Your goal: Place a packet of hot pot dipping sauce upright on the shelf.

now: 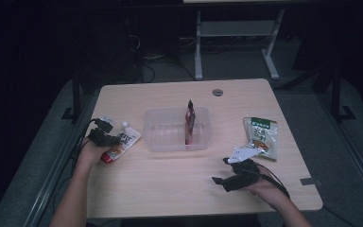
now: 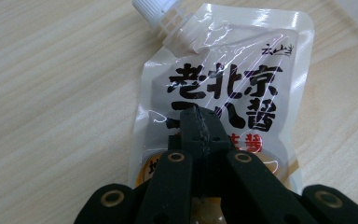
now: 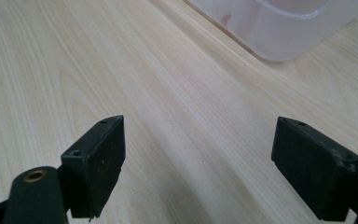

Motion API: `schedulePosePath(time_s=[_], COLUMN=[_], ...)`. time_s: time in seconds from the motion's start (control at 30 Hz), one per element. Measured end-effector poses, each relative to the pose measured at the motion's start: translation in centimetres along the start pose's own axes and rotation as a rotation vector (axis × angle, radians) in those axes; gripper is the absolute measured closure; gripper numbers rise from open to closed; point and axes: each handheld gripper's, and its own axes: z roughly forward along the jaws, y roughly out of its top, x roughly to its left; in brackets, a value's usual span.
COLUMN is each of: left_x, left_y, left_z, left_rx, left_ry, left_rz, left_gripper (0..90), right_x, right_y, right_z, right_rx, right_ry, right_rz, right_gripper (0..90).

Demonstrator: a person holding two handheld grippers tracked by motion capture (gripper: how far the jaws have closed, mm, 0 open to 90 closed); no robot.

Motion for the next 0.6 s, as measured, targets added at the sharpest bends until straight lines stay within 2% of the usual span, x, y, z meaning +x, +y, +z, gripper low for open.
schedulePosePath(time_s=[0.27,0.37,0.5,0.6], left_x=[-0.7,-1.0,-1.5,-2.2], left_y=[-0.3,-0.6,-1.3,-1.8], left_z=[-0.4,-0.6,-1.0,-1.4], left_rx=[0.037,0.036,0.038,0.045], left_ry=[-0.044,-0.062,-0.106,-0.134], left_rz=[0.023,0.022,0.027,0.047], left_gripper=[90.0,90.0,90.0,90.0], right_x=[-0.2,-0.1,-0.1,-0.1], right_y=[-0.1,0.0,0.0,-0.1], right_z=[0.0,0.0,-0.1,0.0], right_rx=[0.001,0.002,-0.001,0.001], right_ry=[-0.003,-0.002,-0.002,-0.002], right_rz=[0.0,0.0,0.001,0.0], right_gripper=[17.2,17.1,17.2,17.2])
